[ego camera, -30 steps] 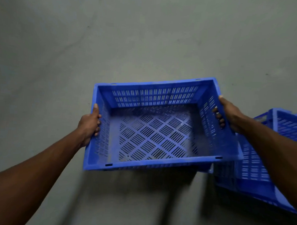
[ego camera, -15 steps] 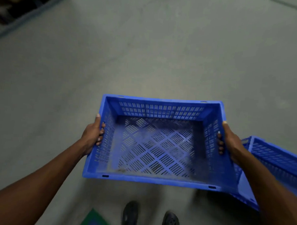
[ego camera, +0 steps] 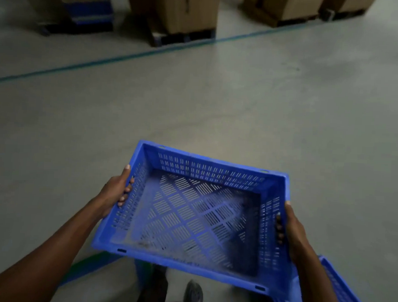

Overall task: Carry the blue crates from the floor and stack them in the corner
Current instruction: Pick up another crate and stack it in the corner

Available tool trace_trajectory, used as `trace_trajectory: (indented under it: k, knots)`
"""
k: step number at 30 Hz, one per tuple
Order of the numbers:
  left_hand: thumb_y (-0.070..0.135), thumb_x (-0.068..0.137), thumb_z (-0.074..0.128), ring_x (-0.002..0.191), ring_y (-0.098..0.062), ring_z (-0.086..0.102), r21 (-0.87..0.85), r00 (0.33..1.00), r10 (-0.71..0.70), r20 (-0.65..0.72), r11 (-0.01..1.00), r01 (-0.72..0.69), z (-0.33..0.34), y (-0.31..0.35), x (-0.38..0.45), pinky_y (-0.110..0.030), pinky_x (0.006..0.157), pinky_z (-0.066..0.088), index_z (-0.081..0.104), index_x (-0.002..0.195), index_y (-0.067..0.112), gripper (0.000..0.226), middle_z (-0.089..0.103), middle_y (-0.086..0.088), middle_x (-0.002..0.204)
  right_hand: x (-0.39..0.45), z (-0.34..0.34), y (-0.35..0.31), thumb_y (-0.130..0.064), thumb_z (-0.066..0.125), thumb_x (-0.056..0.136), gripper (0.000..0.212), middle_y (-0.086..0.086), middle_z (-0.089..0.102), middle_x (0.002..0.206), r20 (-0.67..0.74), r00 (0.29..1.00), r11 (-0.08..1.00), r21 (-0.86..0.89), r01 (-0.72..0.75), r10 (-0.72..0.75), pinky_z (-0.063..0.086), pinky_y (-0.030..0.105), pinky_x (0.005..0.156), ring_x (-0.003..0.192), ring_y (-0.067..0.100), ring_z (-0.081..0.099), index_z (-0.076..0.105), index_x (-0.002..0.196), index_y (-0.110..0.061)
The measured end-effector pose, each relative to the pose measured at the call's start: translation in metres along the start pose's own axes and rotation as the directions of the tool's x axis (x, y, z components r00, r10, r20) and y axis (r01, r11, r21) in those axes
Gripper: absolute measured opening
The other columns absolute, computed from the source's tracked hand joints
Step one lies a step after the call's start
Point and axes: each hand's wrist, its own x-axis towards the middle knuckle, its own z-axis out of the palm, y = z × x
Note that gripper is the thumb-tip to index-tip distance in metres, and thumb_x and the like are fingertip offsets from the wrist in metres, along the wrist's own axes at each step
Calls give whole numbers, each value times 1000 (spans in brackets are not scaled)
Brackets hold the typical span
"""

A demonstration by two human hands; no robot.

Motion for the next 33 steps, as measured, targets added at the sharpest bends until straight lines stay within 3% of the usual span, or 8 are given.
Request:
trace_trajectory:
  k: [6, 13, 21, 23, 31, 33]
  knots:
    - [71, 96, 38, 36, -13, 27, -167, 967, -115, -226, 983, 78, -115, -65, -133, -21, 42, 24, 53, 88, 17, 57, 36, 2, 61, -69, 73, -26, -76, 43, 89, 59, 2, 41, 57, 250, 967, 981, -171, 97, -52, 25, 26, 45, 43, 16, 31, 48, 71, -20]
    - [69, 97, 37, 32, -11, 26, -431, 823, -276, -497, 902, 42, -228, -192, -307, -18, 38, 23, 52, 82, 18, 55, 36, 1, 60, -169, 206, -4, -77, 47, 87, 60, 3, 42, 58, 551, 833, 901, -329, 282, -59, 26, 25, 44, 44, 17, 31, 50, 76, -18]
    - [70, 95, 40, 37, -14, 32, -640, 522, -510, -684, 762, -94, -326, -388, -553, -19, 41, 26, 59, 87, 17, 57, 43, 2, 56, -369, 374, 125, -77, 50, 84, 60, 3, 44, 61, 810, 579, 727, -452, 517, 91, 27, 25, 45, 45, 17, 31, 55, 78, -17]
    - [73, 94, 40, 40, -15, 33, -667, 472, -555, -684, 738, -99, -340, -426, -599, -21, 43, 27, 59, 84, 18, 59, 45, 2, 56, -413, 404, 158, -74, 51, 86, 57, 2, 41, 59, 842, 523, 696, -453, 557, 129, 26, 24, 45, 45, 17, 29, 53, 76, -18]
    - [71, 95, 40, 39, -16, 33, -751, 152, -742, -653, 609, -257, -391, -575, -808, -23, 43, 27, 58, 82, 12, 63, 44, -3, 58, -647, 526, 331, -80, 52, 80, 67, 10, 52, 70, 902, 306, 488, -424, 763, 305, 34, 32, 57, 59, 23, 42, 61, 85, -14]
    - [71, 95, 39, 37, -16, 33, -761, 88, -772, -629, 588, -275, -404, -603, -840, -22, 42, 27, 59, 81, 12, 64, 45, -3, 57, -698, 552, 364, -78, 50, 83, 65, 8, 51, 65, 900, 262, 453, -406, 793, 348, 33, 30, 54, 53, 21, 40, 59, 84, -14]
